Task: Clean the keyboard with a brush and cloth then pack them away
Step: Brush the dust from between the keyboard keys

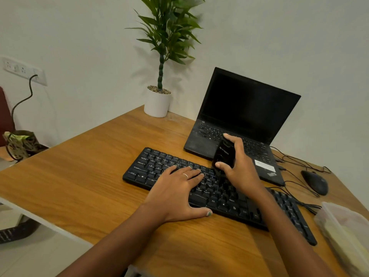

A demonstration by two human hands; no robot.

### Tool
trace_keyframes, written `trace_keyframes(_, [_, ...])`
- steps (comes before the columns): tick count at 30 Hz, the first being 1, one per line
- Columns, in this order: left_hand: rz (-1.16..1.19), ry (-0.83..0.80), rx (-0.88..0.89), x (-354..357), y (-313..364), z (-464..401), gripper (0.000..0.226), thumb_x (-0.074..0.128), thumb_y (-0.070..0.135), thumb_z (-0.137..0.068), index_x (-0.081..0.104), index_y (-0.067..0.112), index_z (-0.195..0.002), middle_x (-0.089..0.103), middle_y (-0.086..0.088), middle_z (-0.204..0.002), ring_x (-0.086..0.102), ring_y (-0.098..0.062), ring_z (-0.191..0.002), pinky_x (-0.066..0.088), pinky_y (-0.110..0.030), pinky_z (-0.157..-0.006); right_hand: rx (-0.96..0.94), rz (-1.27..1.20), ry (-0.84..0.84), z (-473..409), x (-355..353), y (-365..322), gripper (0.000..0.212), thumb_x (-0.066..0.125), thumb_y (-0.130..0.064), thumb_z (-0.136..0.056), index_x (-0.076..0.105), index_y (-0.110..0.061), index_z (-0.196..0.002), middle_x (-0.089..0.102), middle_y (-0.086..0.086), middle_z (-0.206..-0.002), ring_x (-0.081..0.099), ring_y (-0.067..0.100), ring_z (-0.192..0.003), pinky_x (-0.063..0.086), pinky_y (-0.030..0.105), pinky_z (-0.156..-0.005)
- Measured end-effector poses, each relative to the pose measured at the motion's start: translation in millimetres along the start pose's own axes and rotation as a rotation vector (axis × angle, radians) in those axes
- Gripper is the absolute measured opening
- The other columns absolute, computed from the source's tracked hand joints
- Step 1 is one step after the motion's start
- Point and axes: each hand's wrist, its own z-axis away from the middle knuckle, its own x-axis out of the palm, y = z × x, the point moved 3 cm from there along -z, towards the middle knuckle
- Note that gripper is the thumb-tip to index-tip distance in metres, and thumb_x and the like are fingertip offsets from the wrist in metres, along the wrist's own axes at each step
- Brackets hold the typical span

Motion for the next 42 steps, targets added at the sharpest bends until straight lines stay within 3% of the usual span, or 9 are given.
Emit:
trace_keyframes(4, [0.002, -0.005, 0.001, 0.7, -0.5, -0.7, 0.095, 0.036, 0.085, -0.078, 0.022, 0.029, -0.154, 0.018, 0.012, -0.16, 0.012, -0.007, -0.146, 0.007, -0.036, -0.12, -0.004, -0.043, -0.135, 4.1, -17.4, 9.6, 0.077, 0.068, -0.006, -0.081, 0.025, -0.042, -0.134, 0.043, -0.018, -0.108, 0.056, 0.004, -0.086, 0.052, 0.021, -0.067])
trace_keyframes(12, [-0.003, 0.006, 0.001, -1.3, 0.6, 0.2, 0.094, 0.037, 0.084, -0.079, 0.022, 0.028, -0.154, 0.019, 0.012, -0.16, 0.012, -0.007, -0.147, 0.006, -0.035, -0.12, -0.094, -0.241, -0.154, -10.9, 2.0, -5.5, 0.072, 0.069, 0.0, -0.08, 0.034, -0.041, -0.129, 0.043, -0.023, -0.113, 0.053, -0.002, -0.096, 0.048, 0.008, -0.064])
trace_keyframes(19, [0.008, 0.014, 0.007, -0.2, 0.4, -0.2, 0.095, 0.037, 0.084, -0.079, 0.021, 0.029, -0.154, 0.019, 0.013, -0.16, 0.011, -0.006, -0.146, 0.003, -0.032, -0.119, -0.058, -0.119, -0.215, -7.4, -32.3, 25.5, 0.076, 0.07, -0.003, -0.079, 0.03, -0.044, -0.129, 0.039, -0.022, -0.116, 0.053, 0.012, -0.107, 0.056, 0.026, -0.069])
trace_keyframes(23, [0.008, 0.022, 0.006, -1.7, 1.8, -0.1, 0.094, 0.038, 0.084, -0.079, 0.022, 0.028, -0.154, 0.019, 0.012, -0.159, 0.011, -0.006, -0.146, 0.003, -0.032, -0.118, -0.092, -0.188, -0.212, -11.6, -15.4, 9.5, 0.074, 0.07, 0.0, -0.079, 0.034, -0.039, -0.13, 0.042, -0.021, -0.115, 0.054, 0.005, -0.102, 0.054, 0.017, -0.069])
trace_keyframes(27, [0.009, 0.022, 0.004, -2.2, 1.6, 0.9, 0.095, 0.038, 0.084, -0.079, 0.023, 0.027, -0.153, 0.02, 0.011, -0.159, 0.012, -0.007, -0.146, 0.004, -0.032, -0.118, -0.12, -0.188, -0.183, -16.5, 5.1, -2.0, 0.073, 0.069, -0.002, -0.081, 0.033, -0.041, -0.132, 0.043, -0.022, -0.113, 0.056, 0.006, -0.1, 0.057, 0.025, -0.075])
trace_keyframes(32, [0.011, 0.017, 0.01, -1.2, -0.2, 0.2, 0.095, 0.037, 0.084, -0.079, 0.022, 0.028, -0.154, 0.02, 0.012, -0.159, 0.011, -0.006, -0.146, 0.003, -0.032, -0.119, -0.062, -0.159, -0.198, -9.7, -21.5, 22.5, 0.074, 0.069, -0.002, -0.08, 0.029, -0.04, -0.13, 0.041, -0.022, -0.113, 0.054, 0.003, -0.098, 0.053, 0.016, -0.067])
trace_keyframes(37, [0.012, 0.022, 0.005, -0.4, 0.5, 0.1, 0.095, 0.037, 0.084, -0.079, 0.023, 0.027, -0.153, 0.02, 0.012, -0.159, 0.012, -0.007, -0.146, 0.005, -0.033, -0.119, -0.052, -0.143, -0.203, -9.6, -26.8, 24.1, 0.076, 0.07, -0.002, -0.079, 0.03, -0.04, -0.132, 0.041, -0.02, -0.116, 0.053, 0.009, -0.105, 0.053, 0.028, -0.08])
trace_keyframes(42, [0.008, 0.022, 0.004, -1.1, 1.3, 0.4, 0.095, 0.036, 0.084, -0.079, 0.023, 0.027, -0.153, 0.02, 0.01, -0.16, 0.012, -0.007, -0.146, 0.006, -0.034, -0.12, -0.123, -0.173, -0.189, -15.2, 3.9, -3.0, 0.073, 0.069, -0.002, -0.08, 0.032, -0.041, -0.13, 0.042, -0.023, -0.112, 0.054, 0.0, -0.097, 0.054, 0.022, -0.074])
